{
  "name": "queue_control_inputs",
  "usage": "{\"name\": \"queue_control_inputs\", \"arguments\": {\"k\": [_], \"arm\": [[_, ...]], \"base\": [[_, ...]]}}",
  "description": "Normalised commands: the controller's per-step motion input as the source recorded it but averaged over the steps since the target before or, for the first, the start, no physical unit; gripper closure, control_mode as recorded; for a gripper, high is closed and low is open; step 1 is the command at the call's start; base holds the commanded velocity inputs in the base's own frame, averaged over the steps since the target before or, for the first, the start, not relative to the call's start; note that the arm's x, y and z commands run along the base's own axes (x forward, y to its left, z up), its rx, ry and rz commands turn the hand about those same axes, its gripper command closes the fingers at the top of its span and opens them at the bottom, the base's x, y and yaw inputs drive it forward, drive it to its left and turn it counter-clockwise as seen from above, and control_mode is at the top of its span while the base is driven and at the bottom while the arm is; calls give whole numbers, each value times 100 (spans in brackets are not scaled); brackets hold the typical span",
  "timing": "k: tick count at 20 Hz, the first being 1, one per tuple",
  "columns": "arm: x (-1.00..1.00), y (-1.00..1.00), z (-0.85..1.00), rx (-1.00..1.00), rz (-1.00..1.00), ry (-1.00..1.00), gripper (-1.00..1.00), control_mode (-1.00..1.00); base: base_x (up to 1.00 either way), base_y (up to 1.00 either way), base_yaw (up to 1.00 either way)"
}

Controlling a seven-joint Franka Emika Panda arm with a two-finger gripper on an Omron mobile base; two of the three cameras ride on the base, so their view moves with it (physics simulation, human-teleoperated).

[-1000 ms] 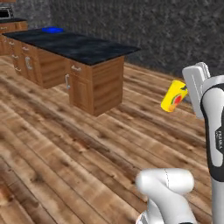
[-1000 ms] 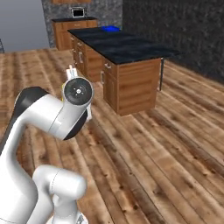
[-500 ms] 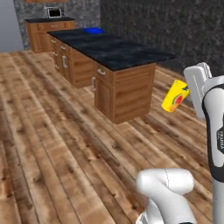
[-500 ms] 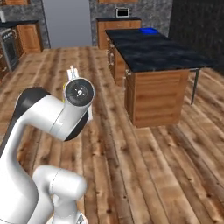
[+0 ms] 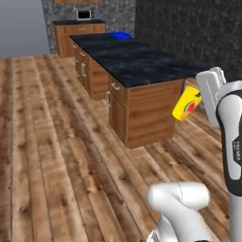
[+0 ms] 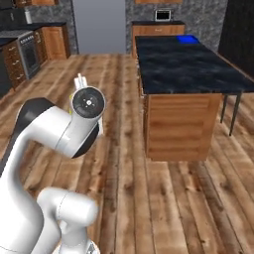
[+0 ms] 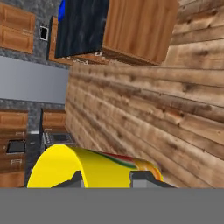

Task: There is a tray on the dining counter. Grab the cup, mug, and pitcher and place them on the tray. The pitcher may be placed next to the tray if it cannot fit the tray.

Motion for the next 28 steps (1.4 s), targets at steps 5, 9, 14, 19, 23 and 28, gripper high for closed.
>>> {"name": "queue_control_inputs", "arguments": {"k": [5, 9, 14, 19, 23, 28], "arm": [[0, 0, 0, 0, 0, 0, 100, 100], [0, 0, 0, 0, 0, 0, 100, 100], [0, 0, 0, 0, 0, 0, 100, 100], [0, 0, 0, 0, 0, 0, 100, 100], [0, 0, 0, 0, 0, 0, 100, 100], [0, 0, 0, 0, 0, 0, 100, 100]], "base": [[86, -100, 10], [85, -100, 6], [79, -100, 4], [62, -100, 7], [60, -100, 7], [57, -100, 7]]}}
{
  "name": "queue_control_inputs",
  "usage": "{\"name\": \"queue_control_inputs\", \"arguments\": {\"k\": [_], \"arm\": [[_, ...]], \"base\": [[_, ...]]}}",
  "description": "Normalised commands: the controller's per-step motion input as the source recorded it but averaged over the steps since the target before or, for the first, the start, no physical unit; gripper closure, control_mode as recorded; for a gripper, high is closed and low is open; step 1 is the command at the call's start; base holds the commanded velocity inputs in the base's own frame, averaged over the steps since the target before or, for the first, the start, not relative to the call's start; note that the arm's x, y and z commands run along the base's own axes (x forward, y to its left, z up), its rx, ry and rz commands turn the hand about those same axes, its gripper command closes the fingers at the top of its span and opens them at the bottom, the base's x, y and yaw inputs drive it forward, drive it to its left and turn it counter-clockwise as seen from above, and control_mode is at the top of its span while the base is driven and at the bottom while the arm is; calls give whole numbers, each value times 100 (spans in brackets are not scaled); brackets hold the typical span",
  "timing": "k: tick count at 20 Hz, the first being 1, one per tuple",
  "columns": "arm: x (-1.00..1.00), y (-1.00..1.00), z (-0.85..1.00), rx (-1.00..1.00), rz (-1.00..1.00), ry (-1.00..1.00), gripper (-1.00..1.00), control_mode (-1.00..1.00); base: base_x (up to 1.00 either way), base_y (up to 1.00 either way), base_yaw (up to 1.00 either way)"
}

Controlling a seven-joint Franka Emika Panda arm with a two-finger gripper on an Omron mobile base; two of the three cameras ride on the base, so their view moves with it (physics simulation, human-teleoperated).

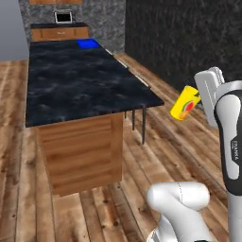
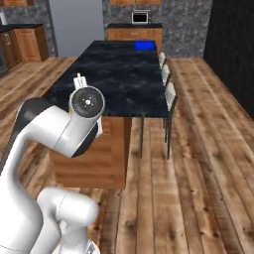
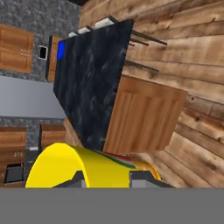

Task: There is a tray on the dining counter. Grab the cup, mug, and pitcher and place them on the tray. The pitcher may be placed next to the tray if it cannot fit the tray.

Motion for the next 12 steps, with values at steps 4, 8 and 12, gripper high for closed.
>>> {"name": "queue_control_inputs", "arguments": {"k": [4, 8, 12], "arm": [[0, 0, 0, 0, 0, 0, 100, 100], [0, 0, 0, 0, 0, 0, 100, 100], [0, 0, 0, 0, 0, 0, 100, 100]], "base": [[58, -100, 8], [70, -100, 13], [75, -100, 20]]}}
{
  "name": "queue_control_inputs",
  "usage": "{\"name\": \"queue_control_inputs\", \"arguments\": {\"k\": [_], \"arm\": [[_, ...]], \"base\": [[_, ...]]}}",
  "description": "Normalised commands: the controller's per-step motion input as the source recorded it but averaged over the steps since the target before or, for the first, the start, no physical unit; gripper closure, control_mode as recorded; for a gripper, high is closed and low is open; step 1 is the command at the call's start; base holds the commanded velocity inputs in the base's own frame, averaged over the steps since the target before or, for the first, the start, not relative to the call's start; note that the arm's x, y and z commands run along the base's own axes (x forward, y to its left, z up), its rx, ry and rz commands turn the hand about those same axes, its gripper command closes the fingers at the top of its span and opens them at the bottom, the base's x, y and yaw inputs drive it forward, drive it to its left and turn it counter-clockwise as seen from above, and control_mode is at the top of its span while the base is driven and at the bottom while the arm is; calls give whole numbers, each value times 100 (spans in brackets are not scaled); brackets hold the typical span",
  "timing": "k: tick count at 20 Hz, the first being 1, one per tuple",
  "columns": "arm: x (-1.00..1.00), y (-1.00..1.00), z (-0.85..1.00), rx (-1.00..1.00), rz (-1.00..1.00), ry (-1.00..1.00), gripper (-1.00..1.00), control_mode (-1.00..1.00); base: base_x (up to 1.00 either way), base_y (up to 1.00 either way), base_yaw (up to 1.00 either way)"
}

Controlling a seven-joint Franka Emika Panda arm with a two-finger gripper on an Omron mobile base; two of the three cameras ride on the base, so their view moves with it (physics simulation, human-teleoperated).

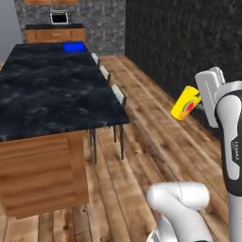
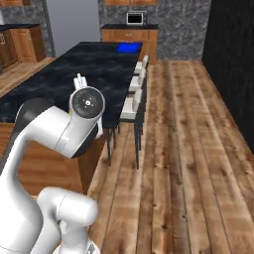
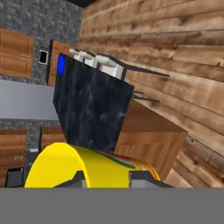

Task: There is a tray on the dining counter. Grab the cup, mug, and pitcher and place them on the tray. The pitcher may be placed next to the tray if it cannot fit the tray.

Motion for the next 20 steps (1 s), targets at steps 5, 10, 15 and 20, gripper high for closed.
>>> {"name": "queue_control_inputs", "arguments": {"k": [5, 10, 15, 20], "arm": [[0, 0, 0, 0, 0, 0, 100, 100], [0, 0, 0, 0, 0, 0, 100, 100], [0, 0, 0, 0, 0, 0, 100, 100], [0, 0, 0, 0, 0, 0, 100, 100]], "base": [[63, -100, 22], [61, -100, 22], [85, -100, 21], [99, -100, 18]]}}
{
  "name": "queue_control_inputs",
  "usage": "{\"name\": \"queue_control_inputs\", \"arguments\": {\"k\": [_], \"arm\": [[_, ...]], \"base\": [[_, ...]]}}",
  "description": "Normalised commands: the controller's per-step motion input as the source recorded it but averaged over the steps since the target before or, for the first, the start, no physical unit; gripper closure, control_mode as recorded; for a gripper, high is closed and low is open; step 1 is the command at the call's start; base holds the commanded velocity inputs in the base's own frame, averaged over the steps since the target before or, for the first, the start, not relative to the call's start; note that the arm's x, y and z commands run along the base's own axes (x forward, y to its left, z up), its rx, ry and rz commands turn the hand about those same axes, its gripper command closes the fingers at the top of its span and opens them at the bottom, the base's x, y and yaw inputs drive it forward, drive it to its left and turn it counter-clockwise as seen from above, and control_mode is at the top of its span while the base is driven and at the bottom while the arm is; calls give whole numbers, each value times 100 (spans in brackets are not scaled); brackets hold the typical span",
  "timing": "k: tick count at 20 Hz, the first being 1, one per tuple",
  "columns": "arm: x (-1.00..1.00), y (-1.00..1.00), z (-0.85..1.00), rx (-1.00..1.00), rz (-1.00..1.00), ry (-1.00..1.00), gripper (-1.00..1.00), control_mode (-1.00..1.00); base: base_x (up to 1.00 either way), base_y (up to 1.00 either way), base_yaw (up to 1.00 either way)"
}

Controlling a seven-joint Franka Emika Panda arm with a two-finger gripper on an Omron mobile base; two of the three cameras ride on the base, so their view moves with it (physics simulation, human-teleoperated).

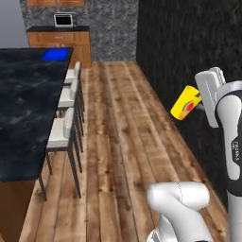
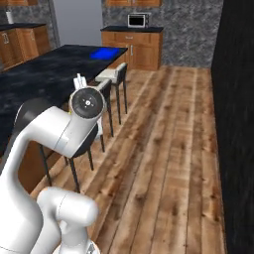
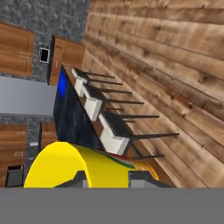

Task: There is a tray on the dining counter. Grab the cup, mug, and pitcher and place them on the tray. The pitcher may be placed next to the tray if it cannot fit the tray.

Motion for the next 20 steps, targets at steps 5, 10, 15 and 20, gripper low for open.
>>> {"name": "queue_control_inputs", "arguments": {"k": [5, 10, 15, 20], "arm": [[0, 0, 0, 0, 0, 0, 100, 100], [0, 0, 0, 0, 0, 0, 100, 100], [0, 0, 0, 0, 0, 0, 100, 100], [0, 0, 0, 0, 0, 0, 100, 100]], "base": [[100, -100, 19], [95, -80, 18], [98, -36, 19], [100, -23, 14]]}}
